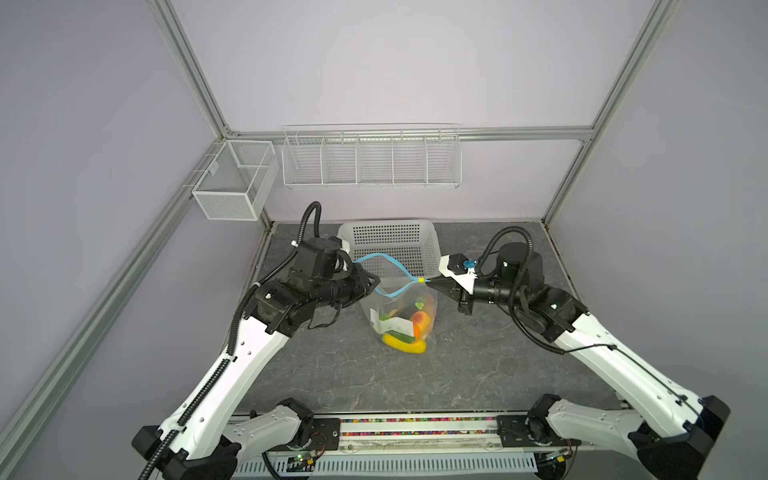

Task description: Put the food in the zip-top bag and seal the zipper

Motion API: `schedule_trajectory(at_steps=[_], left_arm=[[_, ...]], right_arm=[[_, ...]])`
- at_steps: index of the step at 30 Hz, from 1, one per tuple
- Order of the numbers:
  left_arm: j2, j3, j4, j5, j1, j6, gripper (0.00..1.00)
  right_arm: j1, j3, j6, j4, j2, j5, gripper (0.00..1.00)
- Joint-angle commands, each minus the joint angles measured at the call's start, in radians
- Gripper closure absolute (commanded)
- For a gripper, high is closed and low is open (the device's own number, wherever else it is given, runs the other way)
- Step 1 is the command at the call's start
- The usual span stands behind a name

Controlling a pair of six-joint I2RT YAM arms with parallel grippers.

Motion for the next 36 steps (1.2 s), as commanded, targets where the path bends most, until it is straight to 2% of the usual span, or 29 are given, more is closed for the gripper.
schedule_trajectory(at_steps=[1,10,17,20,25,32,36], left_arm=[[-0.011,-0.001,-0.051,-0.061,0.004,0.052,0.68],[0.02,0.184,-0.132,-0.102,0.004,0.258,0.53],[0.09,0.303,-0.164,-0.096,0.004,0.436,0.47],[0.106,0.304,-0.079,-0.025,0.004,0.544,0.43],[0.108,0.265,0.065,0.161,0.002,0.741,0.35],[0.119,0.268,0.087,0.276,-0.037,0.881,0.21],[0.178,0.31,0.038,0.291,-0.081,0.975,0.19]], right_arm=[[-0.021,0.044,-0.095,-0.029,0.009,-0.133,0.93],[-0.06,0.145,-0.168,-0.122,0.101,-0.228,0.93],[-0.088,0.184,-0.24,-0.218,0.135,-0.255,0.94],[-0.104,0.182,-0.25,-0.225,0.135,-0.268,0.93],[-0.12,0.181,-0.254,-0.219,0.142,-0.298,0.93],[-0.135,0.207,-0.262,-0.255,0.17,-0.332,0.93],[-0.145,0.2,-0.262,-0.25,0.168,-0.347,0.93]])
